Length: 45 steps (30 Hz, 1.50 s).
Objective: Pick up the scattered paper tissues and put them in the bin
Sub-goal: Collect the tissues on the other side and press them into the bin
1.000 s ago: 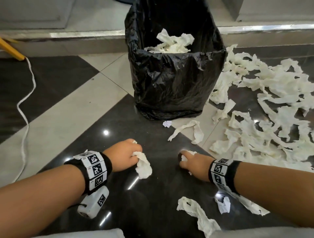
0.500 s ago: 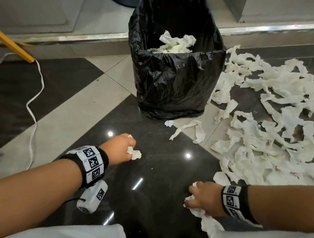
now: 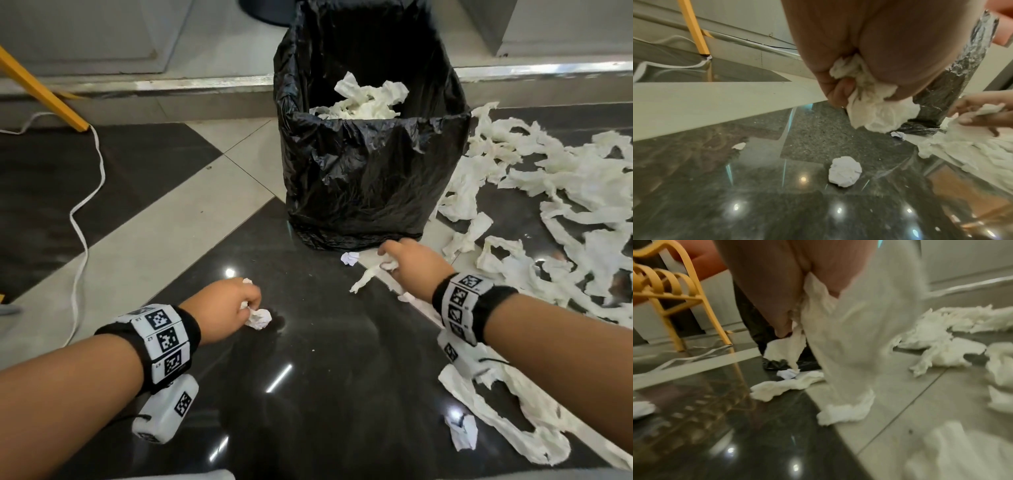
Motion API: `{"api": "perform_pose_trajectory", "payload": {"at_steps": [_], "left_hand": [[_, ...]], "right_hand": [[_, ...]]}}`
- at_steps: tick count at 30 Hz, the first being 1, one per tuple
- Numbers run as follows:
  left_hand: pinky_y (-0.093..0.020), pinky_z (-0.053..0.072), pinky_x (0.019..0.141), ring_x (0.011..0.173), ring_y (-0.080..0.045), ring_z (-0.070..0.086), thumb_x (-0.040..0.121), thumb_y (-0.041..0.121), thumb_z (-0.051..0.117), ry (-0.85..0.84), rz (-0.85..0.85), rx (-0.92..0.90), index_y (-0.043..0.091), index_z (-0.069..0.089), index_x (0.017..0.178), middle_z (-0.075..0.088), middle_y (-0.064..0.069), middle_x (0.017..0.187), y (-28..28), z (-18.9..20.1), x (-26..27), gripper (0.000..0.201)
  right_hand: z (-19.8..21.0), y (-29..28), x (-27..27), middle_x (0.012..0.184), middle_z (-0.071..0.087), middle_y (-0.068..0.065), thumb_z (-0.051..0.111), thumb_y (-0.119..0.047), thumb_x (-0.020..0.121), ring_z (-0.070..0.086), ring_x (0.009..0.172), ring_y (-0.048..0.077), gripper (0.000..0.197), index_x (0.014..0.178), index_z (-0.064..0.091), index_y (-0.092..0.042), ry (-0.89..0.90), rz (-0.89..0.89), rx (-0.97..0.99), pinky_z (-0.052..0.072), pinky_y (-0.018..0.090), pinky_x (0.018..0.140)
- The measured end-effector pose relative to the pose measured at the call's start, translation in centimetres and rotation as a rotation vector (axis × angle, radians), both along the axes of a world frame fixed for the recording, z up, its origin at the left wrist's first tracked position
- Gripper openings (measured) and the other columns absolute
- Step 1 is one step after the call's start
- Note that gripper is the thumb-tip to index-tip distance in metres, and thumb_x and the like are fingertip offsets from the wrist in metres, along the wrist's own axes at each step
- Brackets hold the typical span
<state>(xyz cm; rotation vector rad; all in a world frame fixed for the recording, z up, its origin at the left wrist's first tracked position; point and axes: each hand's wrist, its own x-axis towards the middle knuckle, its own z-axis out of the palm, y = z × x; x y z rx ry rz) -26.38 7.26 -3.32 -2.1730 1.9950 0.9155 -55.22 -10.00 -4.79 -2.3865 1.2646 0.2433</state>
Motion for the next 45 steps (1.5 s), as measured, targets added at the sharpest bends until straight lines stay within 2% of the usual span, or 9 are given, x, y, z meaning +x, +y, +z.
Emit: {"api": "perform_pose_trajectory", "payload": {"at_steps": [8,14,18,22,25,32,36,39,45], "left_hand": [[-0.021,0.035,0.064,0.069,-0.005,0.048,0.069,0.045,0.046,0.023,0.154,0.021,0.036,0.041,0.063,0.049,0.008,0.078,3.0,0.9,3.6,0.012],[-0.025,0.036,0.068,0.072,-0.012,0.049,0.083,0.041,0.061,-0.092,0.151,0.093,0.035,0.036,0.061,0.041,0.013,0.075,3.7,-0.6,3.4,0.033],[-0.026,0.041,0.072,0.082,-0.016,0.053,0.085,0.029,0.059,-0.075,0.134,0.085,0.030,0.049,0.086,0.043,0.007,0.095,2.1,-1.7,1.9,0.010],[-0.024,0.044,0.083,0.097,-0.021,0.059,0.085,0.018,0.054,-0.052,0.016,0.186,0.038,0.034,0.135,0.038,0.000,0.124,1.2,-3.9,0.3,0.058],[-0.031,0.045,0.091,0.107,-0.025,0.057,0.083,0.019,0.048,-0.075,-0.065,0.287,0.045,0.027,0.134,0.037,-0.003,0.128,1.4,-5.6,-0.7,0.060],[-0.039,0.044,0.095,0.112,-0.034,0.054,0.089,0.034,0.049,-0.202,-0.235,0.358,0.028,0.040,0.124,0.041,-0.011,0.128,0.6,-6.7,-0.4,0.037],[-0.031,0.040,0.098,0.116,-0.027,0.054,0.086,0.032,0.047,-0.172,-0.109,0.269,0.027,0.040,0.124,0.049,-0.008,0.125,0.7,-6.7,0.9,0.039],[-0.030,0.044,0.093,0.110,-0.024,0.058,0.084,0.031,0.046,-0.149,0.010,0.234,0.027,0.042,0.119,0.051,-0.005,0.117,1.0,-6.0,2.3,0.035],[-0.032,0.048,0.084,0.099,-0.024,0.062,0.085,0.031,0.048,-0.144,0.146,0.113,0.032,0.037,0.094,0.041,0.003,0.095,0.6,-3.7,4.5,0.015]], "right_hand": [[-4.4,-1.4,-0.2,0.132,0.033,0.012,0.058,-0.048,0.085,0.046,0.113,0.037,0.052,0.133,0.040,-0.036,0.325,0.046,0.020,0.044,0.042,0.096],[-4.7,-0.5,1.2,0.113,0.049,0.013,0.054,-0.020,0.086,0.056,0.102,0.033,0.025,0.109,0.055,-0.011,0.280,0.133,0.135,0.042,0.030,0.077],[-1.5,-1.5,3.2,0.103,0.058,0.012,0.052,-0.014,0.081,0.059,0.097,0.032,0.012,0.092,0.047,-0.017,0.155,0.181,0.001,0.037,0.027,0.069],[-1.4,-2.3,6.2,0.125,0.048,0.016,0.046,-0.007,0.086,0.055,0.110,0.037,0.056,0.138,0.032,-0.019,0.165,0.280,0.032,0.045,0.037,0.088],[-3.6,-1.9,7.2,0.134,0.041,0.018,0.047,-0.008,0.089,0.048,0.120,0.037,0.059,0.143,0.027,-0.021,0.312,0.328,0.019,0.040,0.040,0.100],[-3.1,0.8,5.2,0.121,0.054,0.018,0.046,-0.016,0.091,0.054,0.110,0.035,0.027,0.117,0.048,-0.010,0.442,0.425,0.231,0.043,0.038,0.088],[6.4,-0.1,6.3,0.105,0.061,0.006,0.052,-0.020,0.083,0.058,0.097,0.025,0.020,0.103,0.055,-0.021,0.040,0.384,0.196,0.047,0.034,0.081],[17.2,-2.0,7.2,0.087,0.061,-0.001,0.051,-0.020,0.076,0.055,0.080,0.018,0.016,0.091,0.057,-0.022,-0.423,0.210,-0.148,0.048,0.034,0.070],[26.8,-11.5,9.3,0.105,0.044,0.003,0.050,-0.014,0.080,0.045,0.074,0.009,0.028,0.107,0.048,-0.020,-0.783,-0.214,-0.677,0.040,0.006,0.065]]}}
